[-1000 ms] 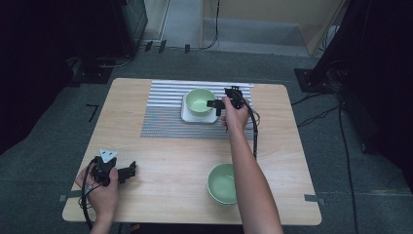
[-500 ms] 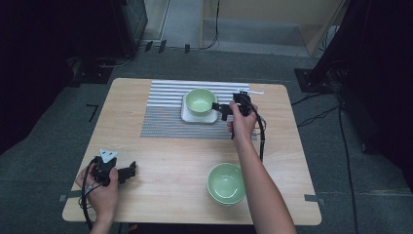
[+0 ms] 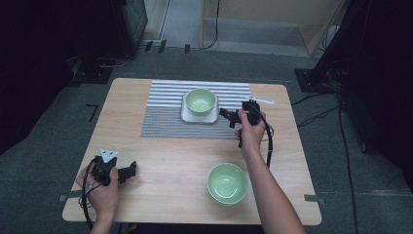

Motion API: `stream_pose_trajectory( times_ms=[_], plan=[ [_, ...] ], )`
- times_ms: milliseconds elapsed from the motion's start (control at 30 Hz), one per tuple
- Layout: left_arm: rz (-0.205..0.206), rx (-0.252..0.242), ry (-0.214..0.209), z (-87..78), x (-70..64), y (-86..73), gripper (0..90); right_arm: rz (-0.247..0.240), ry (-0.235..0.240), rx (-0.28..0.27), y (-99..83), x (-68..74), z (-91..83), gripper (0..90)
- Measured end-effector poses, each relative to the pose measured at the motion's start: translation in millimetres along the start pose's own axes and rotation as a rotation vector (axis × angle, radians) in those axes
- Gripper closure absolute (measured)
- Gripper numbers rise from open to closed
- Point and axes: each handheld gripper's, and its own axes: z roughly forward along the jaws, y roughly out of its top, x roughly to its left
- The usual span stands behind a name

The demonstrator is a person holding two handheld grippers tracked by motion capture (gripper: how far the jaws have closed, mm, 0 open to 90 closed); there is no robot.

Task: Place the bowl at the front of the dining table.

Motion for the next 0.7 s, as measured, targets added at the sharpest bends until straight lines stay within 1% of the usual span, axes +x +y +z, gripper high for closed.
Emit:
stream_pose_trajectory(
  times_ms=[100, 200, 300, 367, 600, 700],
  plan=[
    [0.001, 0.0, 0.0, 0.0, 0.0, 0.0, 2.6, -0.01, 0.003, -0.004, -4.3, -1.9, -2.8, 22.9],
    [0.001, 0.0, -0.001, 0.0, -0.1, 0.0, 2.6, -0.022, 0.009, 0.002, -9.5, -2.9, -4.4, 23.0],
    [0.002, 0.0, -0.001, 0.0, -0.1, 0.0, 2.6, -0.02, 0.012, 0.002, -12.6, -3.2, -6.0, 23.0],
    [0.002, 0.0, -0.001, 0.0, -0.1, 0.0, 2.6, -0.033, 0.018, -0.001, -16.4, -4.4, -8.5, 22.9],
    [0.003, 0.0, -0.002, 0.0, -0.1, 0.0, 2.6, -0.024, 0.027, -0.007, -23.5, -6.8, -13.8, 22.9],
    [0.003, 0.0, -0.002, 0.0, -0.2, 0.0, 2.6, -0.038, 0.024, -0.017, -27.7, -7.5, -16.9, 23.0]
  ],
)
